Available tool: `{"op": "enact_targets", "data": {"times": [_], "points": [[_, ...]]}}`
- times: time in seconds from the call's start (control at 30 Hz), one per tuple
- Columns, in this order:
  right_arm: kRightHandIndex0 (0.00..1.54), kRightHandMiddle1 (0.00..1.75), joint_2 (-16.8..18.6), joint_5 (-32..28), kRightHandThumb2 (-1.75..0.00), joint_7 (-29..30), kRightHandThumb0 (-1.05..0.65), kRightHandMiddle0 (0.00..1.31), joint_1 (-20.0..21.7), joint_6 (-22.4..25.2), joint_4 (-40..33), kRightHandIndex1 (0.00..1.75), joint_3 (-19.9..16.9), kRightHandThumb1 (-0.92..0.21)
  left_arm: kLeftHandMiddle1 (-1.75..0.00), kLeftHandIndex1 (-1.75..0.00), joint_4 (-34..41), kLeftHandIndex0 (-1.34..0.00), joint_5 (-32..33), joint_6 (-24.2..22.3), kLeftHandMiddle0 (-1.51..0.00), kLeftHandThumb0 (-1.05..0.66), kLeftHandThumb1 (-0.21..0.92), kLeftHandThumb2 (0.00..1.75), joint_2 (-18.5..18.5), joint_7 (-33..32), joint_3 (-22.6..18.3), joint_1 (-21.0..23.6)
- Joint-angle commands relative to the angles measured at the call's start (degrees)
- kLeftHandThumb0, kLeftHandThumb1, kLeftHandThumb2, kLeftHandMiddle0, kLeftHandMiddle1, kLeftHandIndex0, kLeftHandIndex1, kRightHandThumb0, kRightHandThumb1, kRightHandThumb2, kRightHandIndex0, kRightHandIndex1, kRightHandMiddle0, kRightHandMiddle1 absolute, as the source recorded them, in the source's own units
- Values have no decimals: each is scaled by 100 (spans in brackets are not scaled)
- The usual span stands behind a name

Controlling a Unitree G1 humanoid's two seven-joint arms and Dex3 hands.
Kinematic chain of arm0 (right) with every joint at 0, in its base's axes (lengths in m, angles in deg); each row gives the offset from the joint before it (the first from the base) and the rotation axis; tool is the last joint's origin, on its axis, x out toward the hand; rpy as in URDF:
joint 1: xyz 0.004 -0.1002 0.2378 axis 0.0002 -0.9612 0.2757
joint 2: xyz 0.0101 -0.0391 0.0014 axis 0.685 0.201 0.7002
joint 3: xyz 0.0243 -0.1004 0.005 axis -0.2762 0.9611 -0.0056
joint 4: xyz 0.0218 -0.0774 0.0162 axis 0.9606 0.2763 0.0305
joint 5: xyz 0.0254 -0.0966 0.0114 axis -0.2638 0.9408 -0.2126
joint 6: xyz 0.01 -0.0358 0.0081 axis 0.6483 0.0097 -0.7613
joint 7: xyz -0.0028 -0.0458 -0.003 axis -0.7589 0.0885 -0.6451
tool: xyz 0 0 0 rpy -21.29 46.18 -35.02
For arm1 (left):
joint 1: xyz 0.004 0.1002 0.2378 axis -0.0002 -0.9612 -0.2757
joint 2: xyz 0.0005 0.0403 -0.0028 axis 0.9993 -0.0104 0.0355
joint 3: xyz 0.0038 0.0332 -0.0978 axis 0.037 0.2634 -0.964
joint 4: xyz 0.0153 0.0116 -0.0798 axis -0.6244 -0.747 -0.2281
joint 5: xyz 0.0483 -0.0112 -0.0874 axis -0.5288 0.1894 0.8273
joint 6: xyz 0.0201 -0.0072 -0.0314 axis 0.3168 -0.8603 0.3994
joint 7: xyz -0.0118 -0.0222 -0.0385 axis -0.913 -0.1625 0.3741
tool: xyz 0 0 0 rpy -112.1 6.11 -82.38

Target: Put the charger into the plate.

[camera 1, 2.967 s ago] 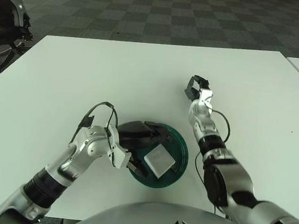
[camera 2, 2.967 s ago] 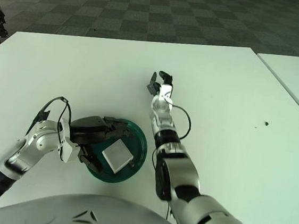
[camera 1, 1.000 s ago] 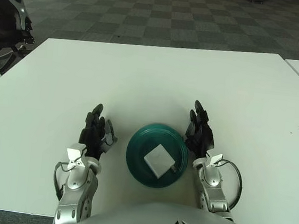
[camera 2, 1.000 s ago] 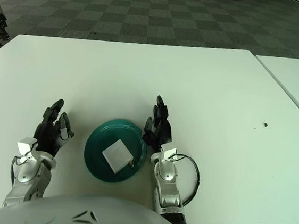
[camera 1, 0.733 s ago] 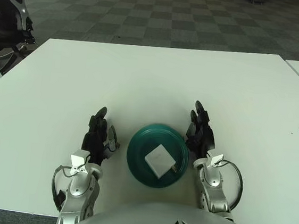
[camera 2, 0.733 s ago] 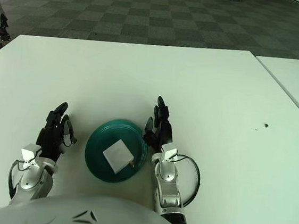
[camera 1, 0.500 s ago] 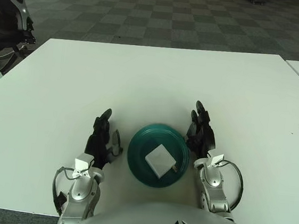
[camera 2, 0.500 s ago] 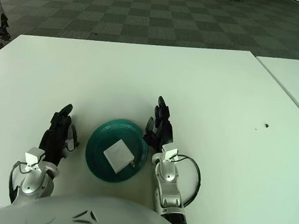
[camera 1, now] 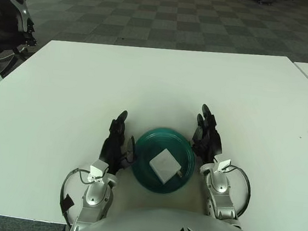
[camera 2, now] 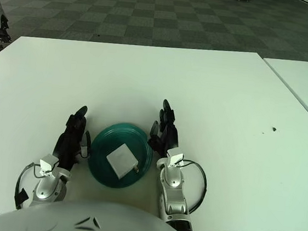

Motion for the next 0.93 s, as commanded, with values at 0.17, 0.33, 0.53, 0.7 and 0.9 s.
{"op": "enact_targets", "data": {"times": [0.17, 0.33, 0.53, 0.7, 0.9], "points": [[4, 16, -113, -71, -92, -35, -80, 0, -659, 608, 506, 0, -184, -92, -1, -38, -571, 0, 301, 42, -11, -99, 92, 100, -110, 228, 59, -73], [4, 15, -99, -81, -92, -43, -80, 0, -665, 664, 469, 0, -212, -92, -1, -41, -704, 0, 415, 134, -12, -100, 92, 100, -177, 271, 29, -18], [3, 15, -123, -84, -92, -65, -81, 0, -653, 637, 509, 0, -241, -92, -1, -44, -800, 0, 520, 204, -14, -100, 92, 99, -225, 310, -13, -7], [4, 14, -140, -71, -92, -85, -82, 0, -645, 652, 531, 0, -254, -92, -1, -47, -739, 0, 565, 267, -15, -100, 92, 100, -254, 327, 7, -86], [3, 11, -179, -8, -95, -89, -83, 0, -639, 715, 505, 0, -242, -92, -2, -48, -603, 0, 707, 248, -17, -102, 92, 100, -293, 368, 44, -146]]}}
